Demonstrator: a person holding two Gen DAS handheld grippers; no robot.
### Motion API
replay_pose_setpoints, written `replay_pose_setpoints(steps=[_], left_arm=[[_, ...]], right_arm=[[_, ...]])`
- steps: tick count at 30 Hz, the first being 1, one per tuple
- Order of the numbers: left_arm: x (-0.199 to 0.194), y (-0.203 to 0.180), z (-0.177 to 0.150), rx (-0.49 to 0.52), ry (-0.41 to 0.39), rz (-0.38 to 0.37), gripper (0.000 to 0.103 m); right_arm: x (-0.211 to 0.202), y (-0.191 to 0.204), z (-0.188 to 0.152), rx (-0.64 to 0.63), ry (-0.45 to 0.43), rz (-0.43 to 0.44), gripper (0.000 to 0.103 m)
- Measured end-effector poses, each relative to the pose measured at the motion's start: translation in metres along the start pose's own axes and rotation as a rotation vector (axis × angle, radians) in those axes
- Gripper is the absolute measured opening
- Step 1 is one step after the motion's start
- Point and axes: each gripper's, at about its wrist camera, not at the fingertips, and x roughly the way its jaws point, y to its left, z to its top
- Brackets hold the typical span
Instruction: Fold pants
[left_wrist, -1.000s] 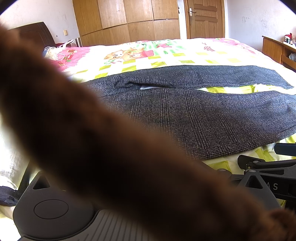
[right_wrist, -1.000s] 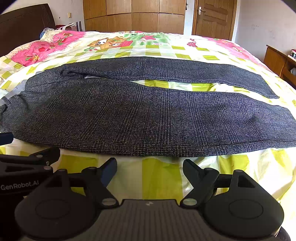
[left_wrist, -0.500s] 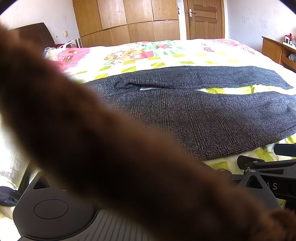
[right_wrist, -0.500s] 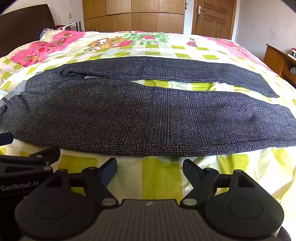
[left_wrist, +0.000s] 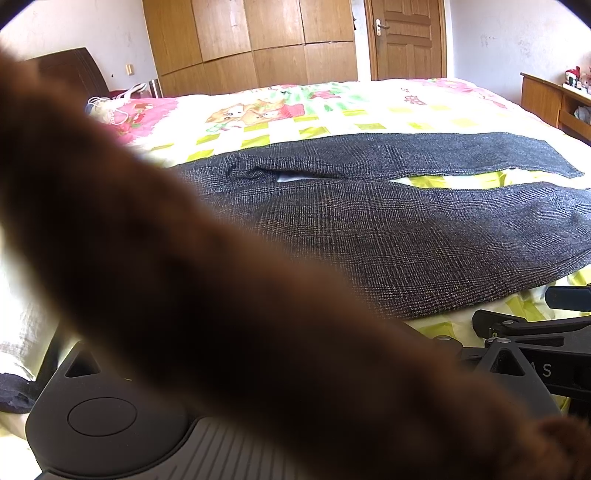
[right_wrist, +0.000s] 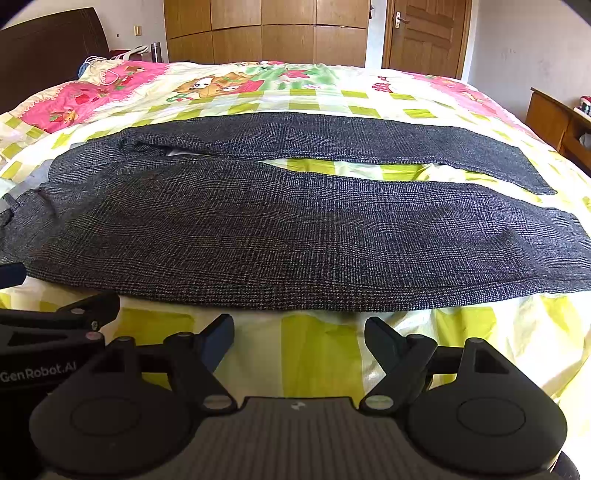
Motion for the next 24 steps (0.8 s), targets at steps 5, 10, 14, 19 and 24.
replay_pose_setpoints(steps=[5,10,14,19,24], left_arm=[[-0.001,-0.002,-0.001,0.012,-0.014,-0.008,0.103],[-0.004,-0.003,-0.003,0.027,-0.027,-0.019,0.103],[-0.01,0.0,-0.003,0.019,-0.047,-0.036,0.103],[-0.018,0.004,0.0,0.0,-0.065,-0.071,0.103],[-0.026,0.016,0.005,-0.024,-0.098,-0.087,0.103]], right_arm=[[-0.004,-0.002,-0.001,-0.002,-0.003,-0.013,0.087],[-0.012,0.0,-0.001,-0.017,-0.019,-0.034,0.085],[-0.021,-0.001,0.0,-0.022,-0.037,-0.046,0.085],[-0.034,0.002,0.006,-0.036,-0.059,-0.064,0.085],[-0.045,0.013,0.019,-0.099,-0.099,-0.061,0.085]])
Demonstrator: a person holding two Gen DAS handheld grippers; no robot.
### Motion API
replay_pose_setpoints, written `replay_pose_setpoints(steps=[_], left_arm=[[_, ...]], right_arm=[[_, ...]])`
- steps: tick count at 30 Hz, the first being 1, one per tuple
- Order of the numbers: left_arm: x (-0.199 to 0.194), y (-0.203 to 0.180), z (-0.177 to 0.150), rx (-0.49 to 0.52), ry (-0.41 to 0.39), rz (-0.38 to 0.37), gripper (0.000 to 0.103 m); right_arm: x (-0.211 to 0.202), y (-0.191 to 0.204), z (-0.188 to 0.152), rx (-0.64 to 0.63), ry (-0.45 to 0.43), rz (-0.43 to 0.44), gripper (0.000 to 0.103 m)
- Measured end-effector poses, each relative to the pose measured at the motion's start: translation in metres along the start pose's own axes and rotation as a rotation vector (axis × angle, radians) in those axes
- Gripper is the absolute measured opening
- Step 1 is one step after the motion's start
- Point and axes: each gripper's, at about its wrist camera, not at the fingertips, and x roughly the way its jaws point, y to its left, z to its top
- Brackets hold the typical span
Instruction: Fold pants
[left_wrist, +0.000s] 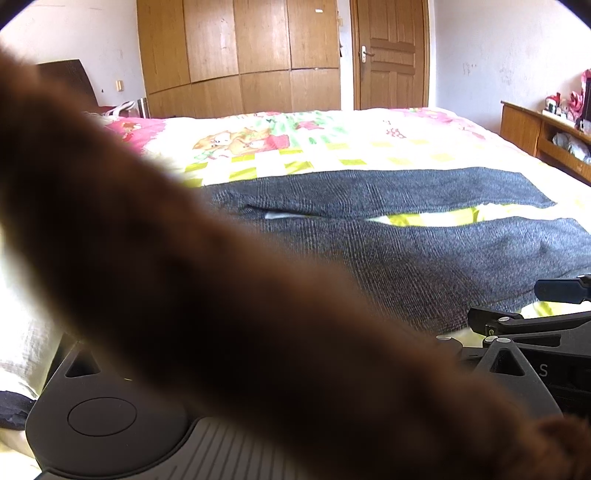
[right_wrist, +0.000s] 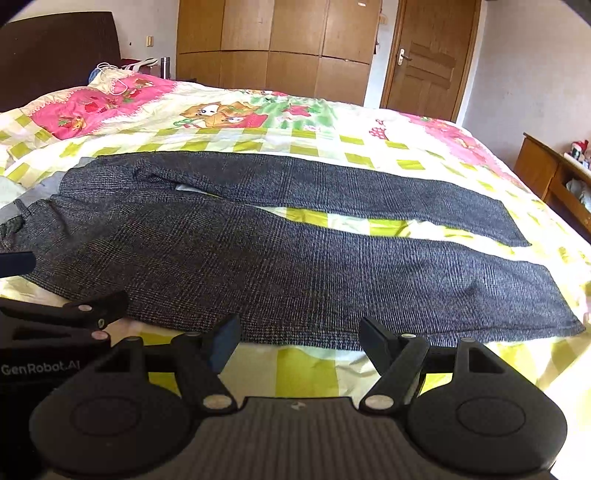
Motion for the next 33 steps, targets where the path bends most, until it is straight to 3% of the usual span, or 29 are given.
replay_pose_setpoints(steps=[5,9,13,18,22,28,33], left_arm=[[0.003,0.016,0.009,-0.002,0.006,-0.009,0.103],[0.016,0.027,0.018,0.06,0.026,0.015,0.103],[0.031,0.045,0.025,0.058,0.055,0.038,0.103],[0.034,0.068,0.045,0.09,0.002,0.056,0.103],[0.048,0.096,0.073,0.142,-0.028,0.052,0.103],[0.103,0.161,0.128,0.144,-0.052,0.039,0.103],[0.19,0.21,0.159,0.184,0.018,0.044,0.103]], right_arm=[[0.007,0.012,0.015,-0.045,-0.007,0.037,0.085],[0.025,0.025,0.027,-0.079,0.01,0.083,0.085],[0.044,0.04,0.04,-0.112,0.015,0.14,0.085],[0.059,0.051,0.068,-0.151,-0.022,0.22,0.085],[0.081,0.062,0.108,-0.25,-0.072,0.248,0.084],[0.154,0.075,0.186,-0.332,-0.085,0.338,0.084],[0.25,0.107,0.234,-0.49,-0.047,0.472,0.083]])
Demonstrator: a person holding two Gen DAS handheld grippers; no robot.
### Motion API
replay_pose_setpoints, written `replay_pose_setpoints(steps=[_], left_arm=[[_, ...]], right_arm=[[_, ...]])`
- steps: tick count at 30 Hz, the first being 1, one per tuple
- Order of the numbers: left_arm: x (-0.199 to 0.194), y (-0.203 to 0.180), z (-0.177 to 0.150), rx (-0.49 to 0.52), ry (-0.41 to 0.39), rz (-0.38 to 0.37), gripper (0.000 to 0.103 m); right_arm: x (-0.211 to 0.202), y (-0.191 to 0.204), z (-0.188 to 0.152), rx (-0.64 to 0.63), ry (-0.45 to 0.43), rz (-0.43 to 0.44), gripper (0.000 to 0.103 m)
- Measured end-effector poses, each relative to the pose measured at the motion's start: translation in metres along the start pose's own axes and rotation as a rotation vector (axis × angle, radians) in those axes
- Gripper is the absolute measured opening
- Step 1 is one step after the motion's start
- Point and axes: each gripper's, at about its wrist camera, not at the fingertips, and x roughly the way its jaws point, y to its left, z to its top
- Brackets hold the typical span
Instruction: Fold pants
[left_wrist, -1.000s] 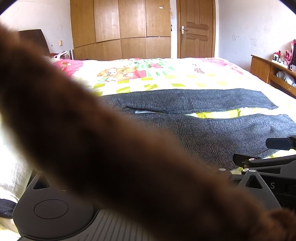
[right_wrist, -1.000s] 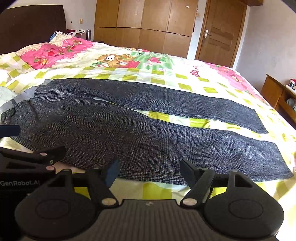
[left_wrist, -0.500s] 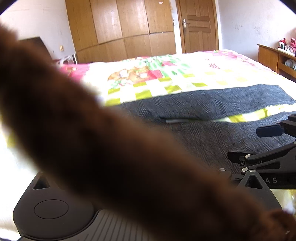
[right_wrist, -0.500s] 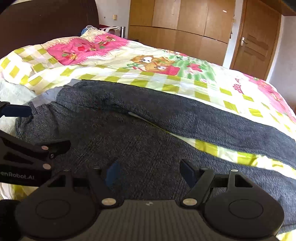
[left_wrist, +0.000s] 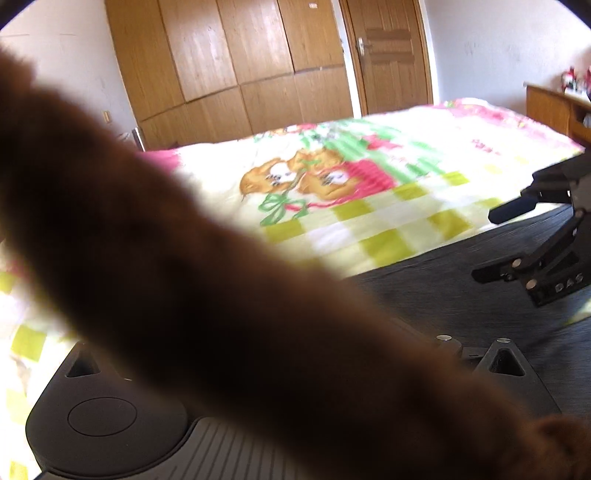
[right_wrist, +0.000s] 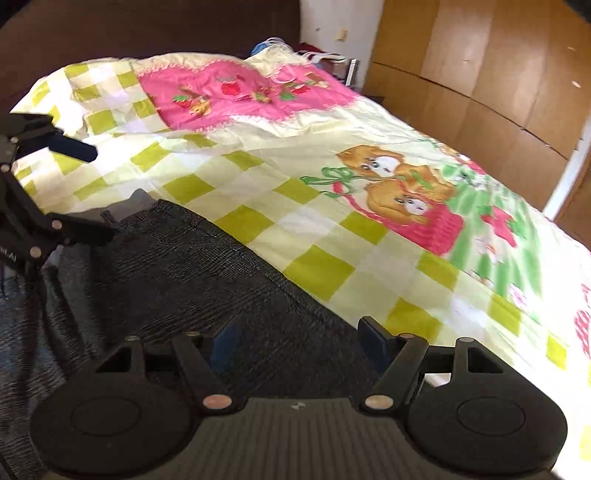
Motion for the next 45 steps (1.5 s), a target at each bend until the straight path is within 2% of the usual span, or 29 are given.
replay_pose_setpoints(steps=[4,6,8,10,11,14,15,18,21,23,25,26,30,34,35,38,39,41,43,44,45], left_arm=[[0.051,0.037,-0.002,-0.025,0.093,0.033,0.103],[0.065,0.051,-0.005,-0.054,0.138,0.007,0.103],[0.076,0.056,-0.007,-0.057,0.174,-0.02,0.103],[0.084,0.054,-0.008,-0.028,0.183,-0.019,0.101],[0.09,0.054,-0.007,-0.029,0.191,-0.021,0.1],[0.108,0.06,-0.008,-0.101,0.256,-0.049,0.092],[0.11,0.062,-0.007,-0.109,0.259,-0.047,0.085],[0.114,0.069,-0.007,-0.135,0.248,-0.038,0.068],[0.111,0.063,-0.01,-0.072,0.228,-0.024,0.057],[0.108,0.063,-0.01,-0.051,0.221,-0.031,0.054],[0.107,0.067,-0.01,-0.056,0.216,-0.048,0.053],[0.107,0.069,-0.01,-0.056,0.214,-0.054,0.053],[0.106,0.074,-0.01,-0.049,0.209,-0.096,0.053],[0.111,0.076,-0.014,-0.054,0.203,-0.137,0.067],[0.112,0.075,-0.014,-0.054,0.2,-0.138,0.07],[0.115,0.067,-0.012,-0.027,0.21,-0.11,0.068],[0.112,0.064,-0.011,-0.008,0.214,-0.096,0.058],[0.104,0.059,-0.009,0.045,0.213,-0.061,0.043],[0.094,0.059,-0.006,0.05,0.205,-0.058,0.024],[0.088,0.059,-0.004,0.055,0.198,-0.034,0.013],[0.08,0.061,-0.001,0.043,0.184,-0.041,0.012]], right_arm=[[0.062,-0.016,0.009,-0.085,0.061,0.1,0.083],[0.072,-0.019,0.009,-0.075,0.083,0.142,0.083],[0.073,-0.018,0.009,-0.088,0.092,0.145,0.08],[0.072,-0.014,0.009,-0.086,0.097,0.12,0.067],[0.071,-0.013,0.008,-0.061,0.101,0.122,0.057],[0.075,-0.008,0.009,-0.048,0.123,0.117,0.046],[0.076,-0.008,0.012,-0.053,0.124,0.116,0.035],[0.081,-0.013,0.015,-0.014,0.129,0.118,0.025],[0.076,-0.016,0.015,-0.027,0.105,0.131,0.023],[0.072,-0.022,0.016,-0.027,0.079,0.145,0.025],[0.075,-0.028,0.018,-0.046,0.099,0.183,0.045],[0.078,-0.029,0.018,-0.053,0.121,0.202,0.059],[0.083,-0.03,0.016,-0.069,0.135,0.242,0.061],[0.094,-0.034,0.016,-0.022,0.159,0.269,0.061],[0.097,-0.032,0.016,-0.006,0.159,0.266,0.056],[0.096,-0.02,0.019,0.005,0.156,0.239,0.03],[0.093,-0.014,0.02,-0.011,0.158,0.218,0.025],[0.083,-0.006,0.023,-0.047,0.157,0.183,0.024],[0.068,-0.004,0.028,-0.03,0.14,0.168,0.023],[0.058,-0.004,0.03,-0.02,0.122,0.161,0.023],[0.044,-0.004,0.034,-0.011,0.101,0.157,0.023]])
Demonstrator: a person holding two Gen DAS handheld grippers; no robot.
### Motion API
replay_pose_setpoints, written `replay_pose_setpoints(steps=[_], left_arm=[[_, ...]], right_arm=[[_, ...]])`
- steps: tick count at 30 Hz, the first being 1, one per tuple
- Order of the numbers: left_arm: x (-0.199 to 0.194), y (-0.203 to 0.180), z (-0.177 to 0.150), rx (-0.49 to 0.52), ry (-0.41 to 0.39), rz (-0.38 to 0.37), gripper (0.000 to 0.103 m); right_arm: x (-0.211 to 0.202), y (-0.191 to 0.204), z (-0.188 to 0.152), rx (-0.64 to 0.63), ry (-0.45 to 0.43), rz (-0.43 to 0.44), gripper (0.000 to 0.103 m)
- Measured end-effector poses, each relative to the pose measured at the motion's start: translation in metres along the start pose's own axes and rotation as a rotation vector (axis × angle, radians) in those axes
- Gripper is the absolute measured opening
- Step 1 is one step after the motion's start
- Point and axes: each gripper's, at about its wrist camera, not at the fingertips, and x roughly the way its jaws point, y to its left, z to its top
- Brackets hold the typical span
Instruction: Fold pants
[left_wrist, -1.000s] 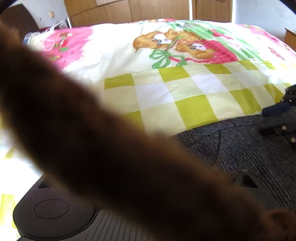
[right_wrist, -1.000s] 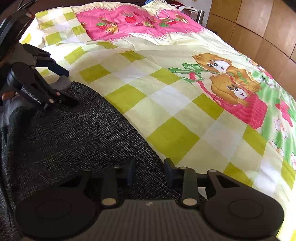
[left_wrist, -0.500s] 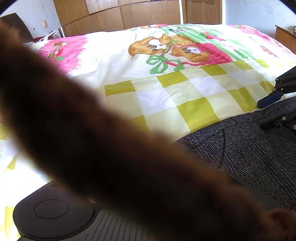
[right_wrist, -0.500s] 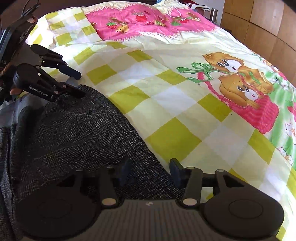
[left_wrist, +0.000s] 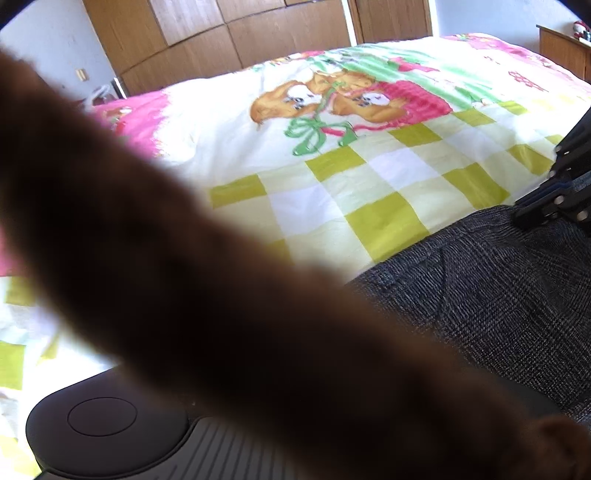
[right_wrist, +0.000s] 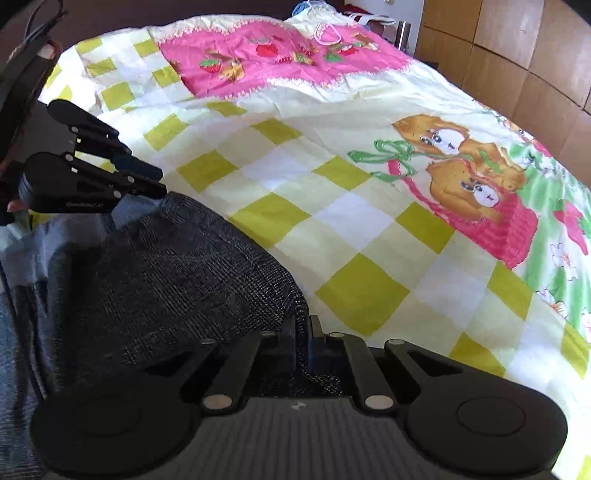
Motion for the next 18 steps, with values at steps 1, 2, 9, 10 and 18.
replay_pose_setpoints(steps=[1,2,9,10,18], left_arm=[[-0.011,0.003,0.001,-0.012,-0.023,-0.021,0.011],[-0.021,0.004,0.001,-0.018,-0.042,-0.025,0.01],[-0.125,-0.007,-0.031,-0.068,-0.221,-0.104,0.01],[-0.136,-0.01,-0.041,-0.08,-0.229,-0.11,0.01],[-0.167,-0.028,-0.131,-0.125,-0.166,-0.017,0.01]], right_arm=[[-0.016,0.004,0.001,-0.001,-0.024,0.001,0.023],[-0.033,0.01,0.002,-0.01,-0.049,0.002,0.023],[-0.146,0.088,-0.031,-0.08,-0.154,0.101,0.023],[-0.153,0.103,-0.041,-0.09,-0.148,0.118,0.023],[-0.127,0.188,-0.105,-0.073,-0.027,0.275,0.023]])
